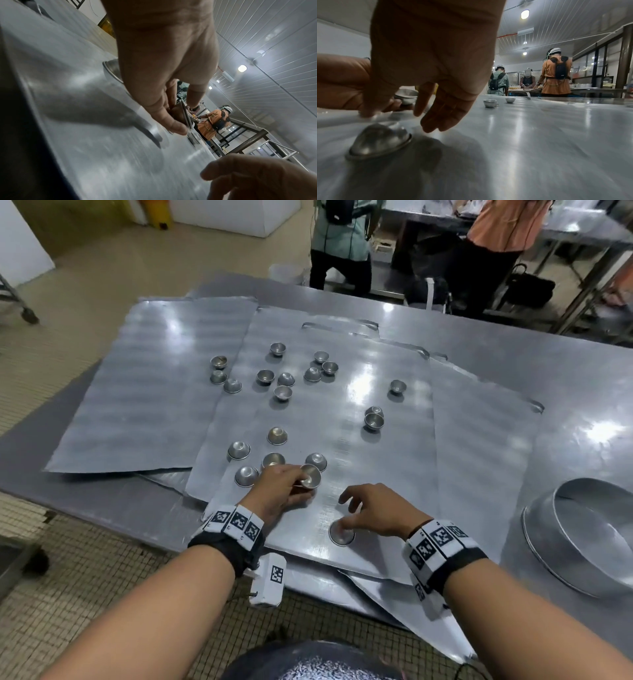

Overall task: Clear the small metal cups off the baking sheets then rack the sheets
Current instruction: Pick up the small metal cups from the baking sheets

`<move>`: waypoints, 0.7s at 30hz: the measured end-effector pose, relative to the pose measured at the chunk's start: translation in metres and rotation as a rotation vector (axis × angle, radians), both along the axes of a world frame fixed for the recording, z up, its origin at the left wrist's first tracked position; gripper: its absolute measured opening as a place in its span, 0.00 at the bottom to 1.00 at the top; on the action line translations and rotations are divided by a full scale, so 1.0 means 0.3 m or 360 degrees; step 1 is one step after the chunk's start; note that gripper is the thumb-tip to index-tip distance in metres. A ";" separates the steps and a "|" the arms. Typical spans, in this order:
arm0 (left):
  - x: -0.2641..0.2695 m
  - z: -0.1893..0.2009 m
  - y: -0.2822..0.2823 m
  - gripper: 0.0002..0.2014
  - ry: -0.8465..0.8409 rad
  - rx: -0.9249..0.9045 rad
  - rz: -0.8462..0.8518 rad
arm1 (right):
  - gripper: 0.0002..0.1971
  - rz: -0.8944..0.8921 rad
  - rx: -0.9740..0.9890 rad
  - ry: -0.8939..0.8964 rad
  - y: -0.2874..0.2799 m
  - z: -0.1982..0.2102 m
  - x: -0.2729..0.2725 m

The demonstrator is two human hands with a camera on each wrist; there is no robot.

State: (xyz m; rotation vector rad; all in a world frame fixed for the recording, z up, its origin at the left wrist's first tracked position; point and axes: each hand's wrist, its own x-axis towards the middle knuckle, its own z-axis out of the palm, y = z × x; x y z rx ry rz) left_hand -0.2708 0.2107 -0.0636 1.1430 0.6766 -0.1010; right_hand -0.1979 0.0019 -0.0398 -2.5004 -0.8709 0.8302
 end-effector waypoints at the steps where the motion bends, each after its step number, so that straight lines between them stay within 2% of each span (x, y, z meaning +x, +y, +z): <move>1: 0.002 -0.004 -0.010 0.13 -0.0005 -0.0006 -0.0013 | 0.25 0.0046 -0.0017 0.0029 -0.010 -0.005 -0.007; 4: 0.003 -0.012 -0.028 0.13 -0.0017 -0.0009 -0.0012 | 0.29 0.0195 -0.0035 0.0020 -0.023 -0.027 -0.033; 6: 0.000 -0.019 -0.034 0.11 -0.0020 -0.0016 -0.0017 | 0.26 0.0208 -0.0012 -0.0031 -0.029 -0.055 -0.044; 10: -0.016 -0.023 -0.034 0.16 -0.0010 -0.0022 -0.0010 | 0.20 0.0027 0.0071 -0.0121 -0.033 -0.080 -0.035; 13: -0.024 -0.027 -0.031 0.15 0.0002 -0.0022 0.0029 | 0.14 -0.0178 0.0171 -0.0195 -0.032 -0.085 -0.031; 15: -0.030 -0.030 -0.029 0.15 0.0016 -0.0013 0.0038 | 0.16 -0.0299 0.0230 -0.0192 -0.031 -0.092 -0.024; 18: -0.040 -0.032 -0.025 0.15 0.0035 0.0030 0.0042 | 0.30 -0.0241 0.0271 -0.0184 -0.023 -0.101 -0.014; 19: -0.042 -0.031 -0.024 0.15 0.0040 0.0039 0.0050 | 0.30 -0.0236 0.0280 -0.0210 -0.021 -0.103 -0.011; 21: -0.044 -0.028 -0.019 0.15 0.0048 0.0053 0.0064 | 0.21 -0.0260 0.0338 -0.0271 -0.018 -0.107 -0.007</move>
